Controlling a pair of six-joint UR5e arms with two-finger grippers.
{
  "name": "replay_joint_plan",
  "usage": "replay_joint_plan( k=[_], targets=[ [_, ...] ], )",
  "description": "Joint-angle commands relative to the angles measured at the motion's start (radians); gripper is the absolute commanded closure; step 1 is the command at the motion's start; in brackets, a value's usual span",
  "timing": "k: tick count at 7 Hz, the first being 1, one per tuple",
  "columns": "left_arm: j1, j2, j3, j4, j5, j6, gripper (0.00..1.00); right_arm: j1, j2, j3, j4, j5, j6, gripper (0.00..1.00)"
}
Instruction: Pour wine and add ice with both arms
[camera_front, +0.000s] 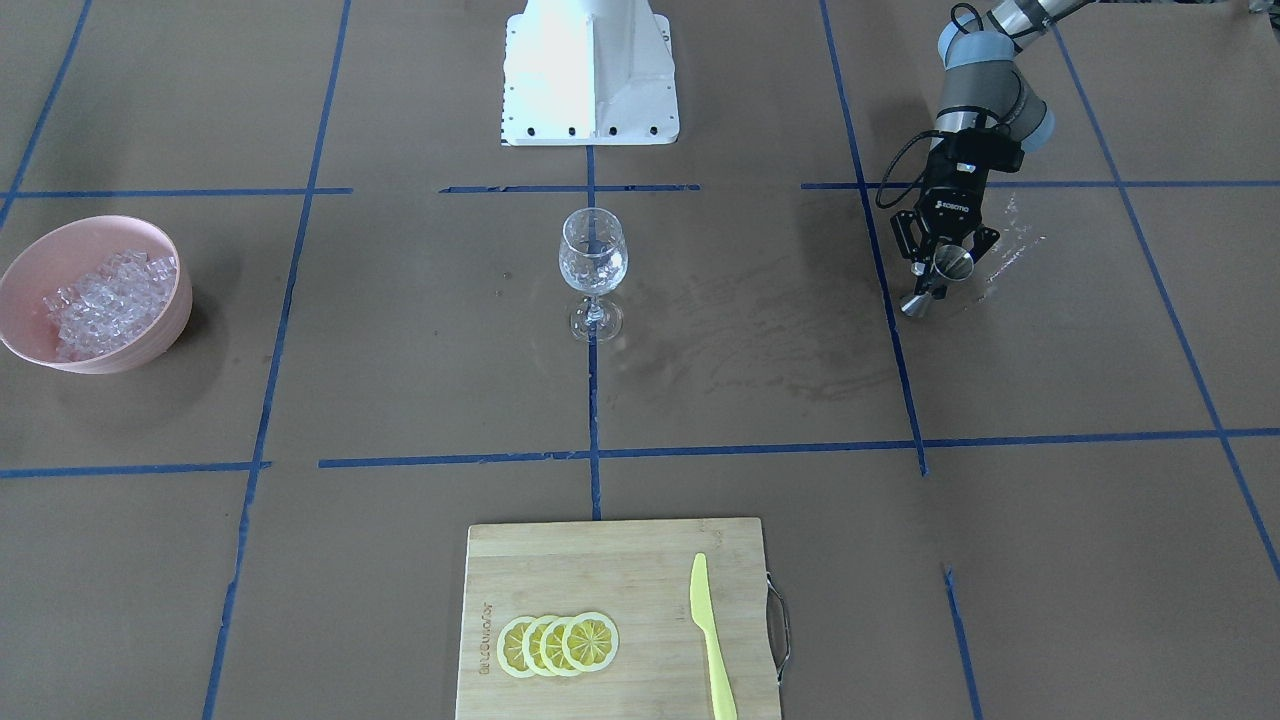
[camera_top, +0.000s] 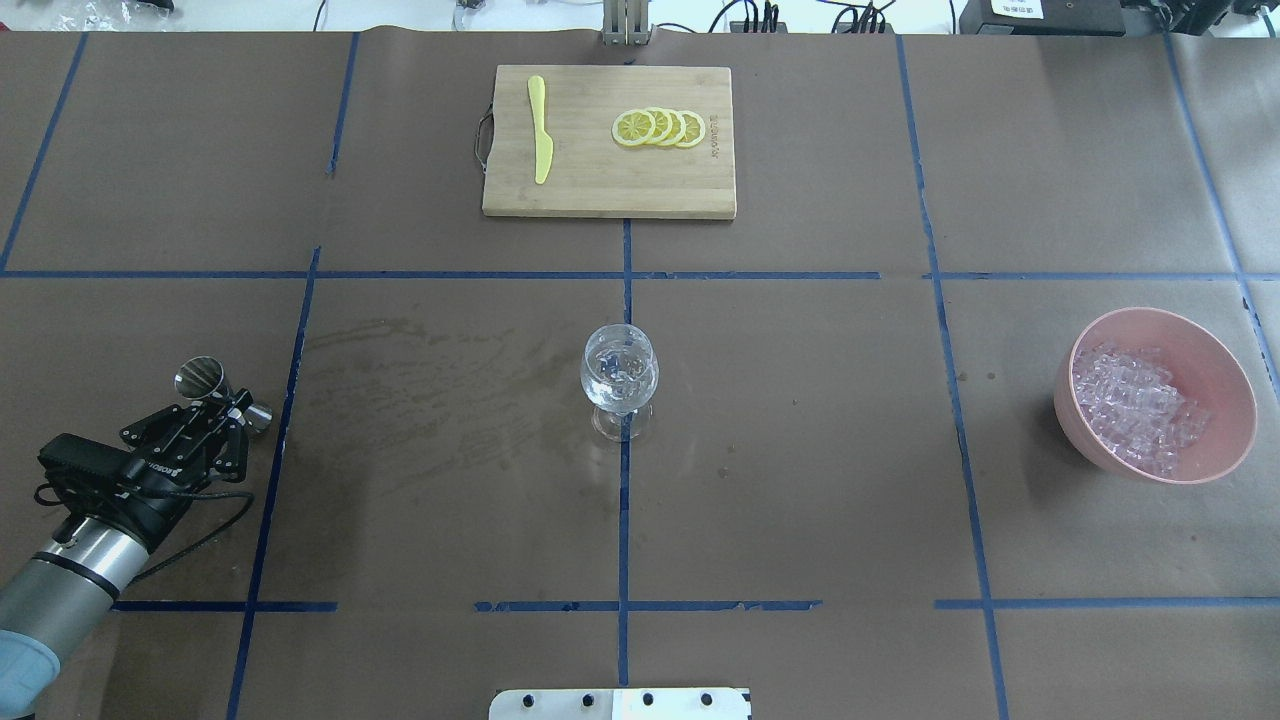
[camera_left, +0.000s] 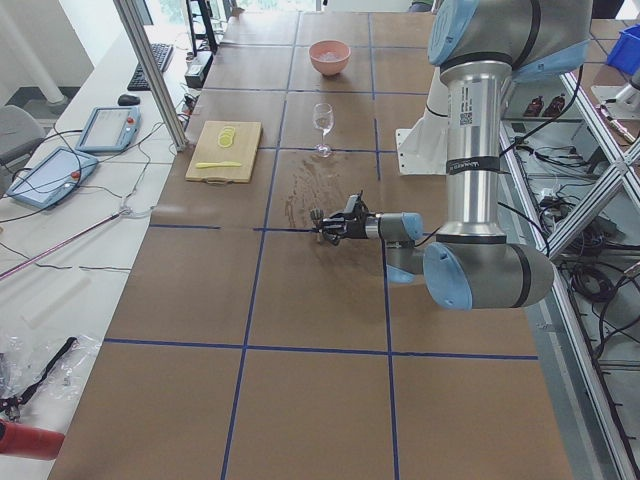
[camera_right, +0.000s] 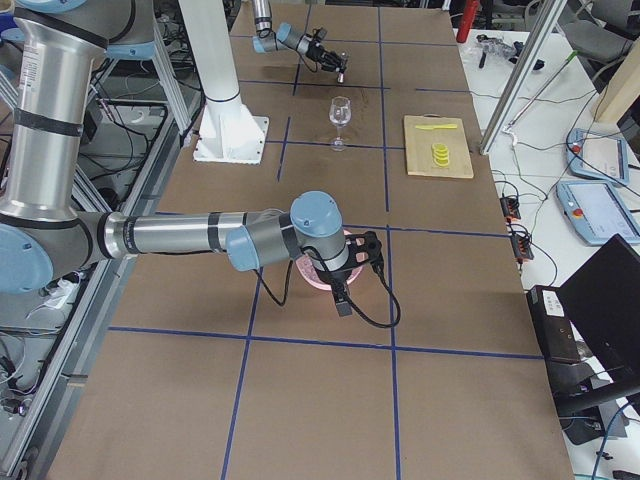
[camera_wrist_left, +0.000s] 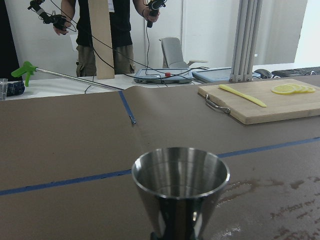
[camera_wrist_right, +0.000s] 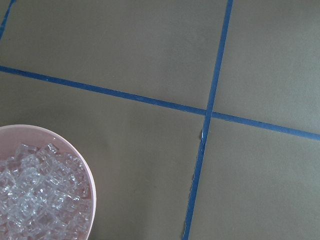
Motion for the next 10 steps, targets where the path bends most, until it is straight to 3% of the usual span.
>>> replay_joint_plan(
  k=[1,5,6,8,9,10],
  targets=[
    [0.015,-0.001,0.000,0.000,-0.005,0.000,1.00,0.000,-0.001,-0.001,0.000,0.000,0.000,0.00],
    [0.019,-0.001,0.003,-0.002,-0.006,0.000,0.82,0.000,-0.001,0.001,0.000,0.000,0.001,0.00],
    [0.021,-0.001,0.003,-0.002,-0.006,0.000,0.63,0.000,-0.001,0.001,0.000,0.000,0.000,0.00],
    [0.023,-0.001,0.005,-0.002,-0.005,-0.002,0.36,0.000,0.001,-0.001,0.000,0.000,0.000,0.00],
    [0.023,-0.001,0.005,-0.003,-0.005,-0.002,0.34,0.000,0.001,0.001,0.000,0.000,0.001,0.00],
    [0.021,-0.001,0.003,-0.005,-0.005,-0.002,0.00,0.000,0.001,0.001,0.000,0.000,0.001,0.00]
  ],
)
